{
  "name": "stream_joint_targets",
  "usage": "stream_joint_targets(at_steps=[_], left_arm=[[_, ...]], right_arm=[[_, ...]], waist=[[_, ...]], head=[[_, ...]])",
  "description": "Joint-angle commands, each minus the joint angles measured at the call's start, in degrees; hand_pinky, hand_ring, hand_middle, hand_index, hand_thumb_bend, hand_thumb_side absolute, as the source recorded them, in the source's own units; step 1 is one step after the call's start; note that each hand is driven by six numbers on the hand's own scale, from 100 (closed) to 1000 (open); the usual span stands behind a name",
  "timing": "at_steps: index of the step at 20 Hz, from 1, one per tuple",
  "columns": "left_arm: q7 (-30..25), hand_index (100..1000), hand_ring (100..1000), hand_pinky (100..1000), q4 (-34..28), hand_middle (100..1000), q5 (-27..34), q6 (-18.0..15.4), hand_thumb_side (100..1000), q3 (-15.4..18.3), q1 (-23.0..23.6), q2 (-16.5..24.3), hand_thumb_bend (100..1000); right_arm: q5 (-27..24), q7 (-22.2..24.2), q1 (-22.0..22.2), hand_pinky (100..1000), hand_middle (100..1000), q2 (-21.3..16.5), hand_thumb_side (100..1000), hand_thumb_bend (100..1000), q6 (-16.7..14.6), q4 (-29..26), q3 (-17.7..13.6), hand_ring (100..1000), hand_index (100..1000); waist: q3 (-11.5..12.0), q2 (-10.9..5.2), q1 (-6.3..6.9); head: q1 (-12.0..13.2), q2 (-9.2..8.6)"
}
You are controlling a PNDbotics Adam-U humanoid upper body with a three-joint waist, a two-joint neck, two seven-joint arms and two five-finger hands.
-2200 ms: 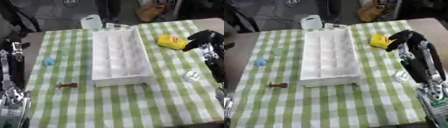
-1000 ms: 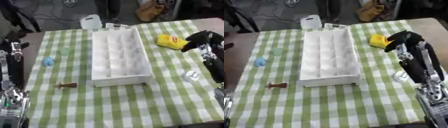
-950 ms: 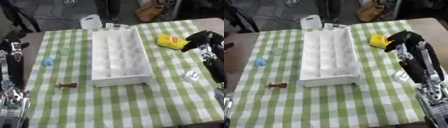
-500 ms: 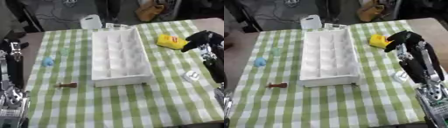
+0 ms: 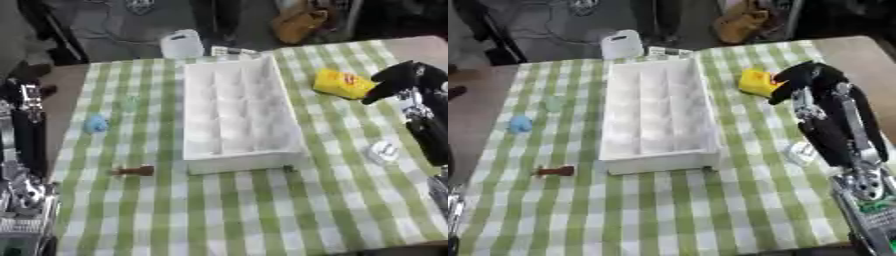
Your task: Pick up objects on the table and place them in the box.
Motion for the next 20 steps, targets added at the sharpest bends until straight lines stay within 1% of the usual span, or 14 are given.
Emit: stream_joint_targets(at_steps=[1,7,9,11,12,13,14,15,16,17,18,19,20], left_arm=[[-0.1,735,1000,755,-1.0,696,0.0,0.1,872,0.3,-0.4,0.5,100],[-0.4,735,1000,756,-1.0,697,-0.2,0.3,871,0.3,-0.4,0.5,100],[-0.4,735,1000,756,-1.0,697,-0.3,0.4,871,0.3,-0.4,0.5,100],[-0.4,735,1000,756,-1.0,697,-0.3,0.4,871,0.3,-0.5,0.5,100],[-0.4,735,1000,756,-1.0,697,-0.4,0.4,871,0.3,-0.5,0.6,100],[-0.4,735,1000,756,-1.0,697,-0.4,0.4,871,0.3,-0.4,0.6,100],[-0.4,735,1000,756,-1.0,697,-0.4,0.4,871,0.3,-0.4,0.6,100],[-0.5,735,1000,756,-1.0,697,-0.4,0.4,871,0.3,-0.4,0.7,100],[-0.5,735,1000,756,-1.0,697,-0.4,0.4,871,0.3,-0.4,0.7,100],[-0.5,735,1000,756,-1.0,697,-0.4,0.5,871,0.3,-0.4,0.7,100],[-0.5,735,1000,756,-1.0,697,-0.4,0.5,871,0.3,-0.3,0.7,100],[-0.5,735,1000,757,-0.9,697,-0.4,0.5,871,0.3,-0.3,0.7,100],[-0.5,735,1000,757,-0.9,697,-0.4,0.5,871,0.3,-0.2,0.8,100]], right_arm=[[0.3,-0.1,-0.4,548,582,-1.0,624,100,-0.1,-1.4,-0.5,543,656],[1.4,0.0,-0.3,548,590,-1.9,601,100,0.2,-1.4,-1.0,545,667],[3.7,0.6,-0.3,542,603,-2.7,569,100,1.0,-1.4,-1.6,543,686],[6.4,0.9,-0.3,542,603,-2.8,569,100,1.7,-1.4,-2.0,543,686],[7.5,1.0,-0.3,517,635,-3.1,464,100,1.9,-1.4,-2.1,520,726],[11.4,2.2,-0.1,515,654,-4.6,385,100,3.0,-1.4,-2.9,518,744],[15.6,3.3,-0.1,516,678,-5.3,323,100,3.9,-1.4,-3.4,517,766],[19.7,5.0,0.1,519,698,-6.3,299,100,4.5,-1.4,-3.6,520,784],[23.1,6.6,0.2,520,702,-6.9,298,100,4.8,-1.4,-3.7,520,787],[25.3,7.6,0.2,520,702,-7.1,298,100,5.0,-1.4,-3.7,520,787],[26.9,8.4,0.3,531,737,-7.4,298,100,5.1,-1.4,-3.7,531,812],[29.1,10.6,0.9,550,774,-8.5,299,100,5.3,-1.4,-3.5,549,845],[31.0,12.7,1.2,552,778,-9.1,303,100,5.3,-1.4,-3.6,551,849]], waist=[[0.0,-1.83,-0.97],[0.1,-1.75,-1.04],[0.0,-1.72,-1.05],[0.0,-1.71,-1.05],[0.0,-1.7,-1.07],[0.0,-1.7,-1.08],[-0.1,-1.7,-1.07],[-0.1,-1.7,-1.08],[-0.1,-1.71,-1.08],[-0.1,-1.72,-1.08],[-0.1,-1.71,-1.09],[-0.1,-1.69,-1.11],[-0.1,-1.7,-1.11]], head=[[0.0,-0.16],[-0.1,-0.24],[-0.1,-0.27],[-0.1,-0.28],[-0.1,-0.28],[0.0,-0.24],[0.0,-0.23],[-0.1,-0.21],[-0.1,-0.2],[-0.1,-0.19],[-0.1,-0.2],[-0.1,-0.17],[-0.1,-0.12]])
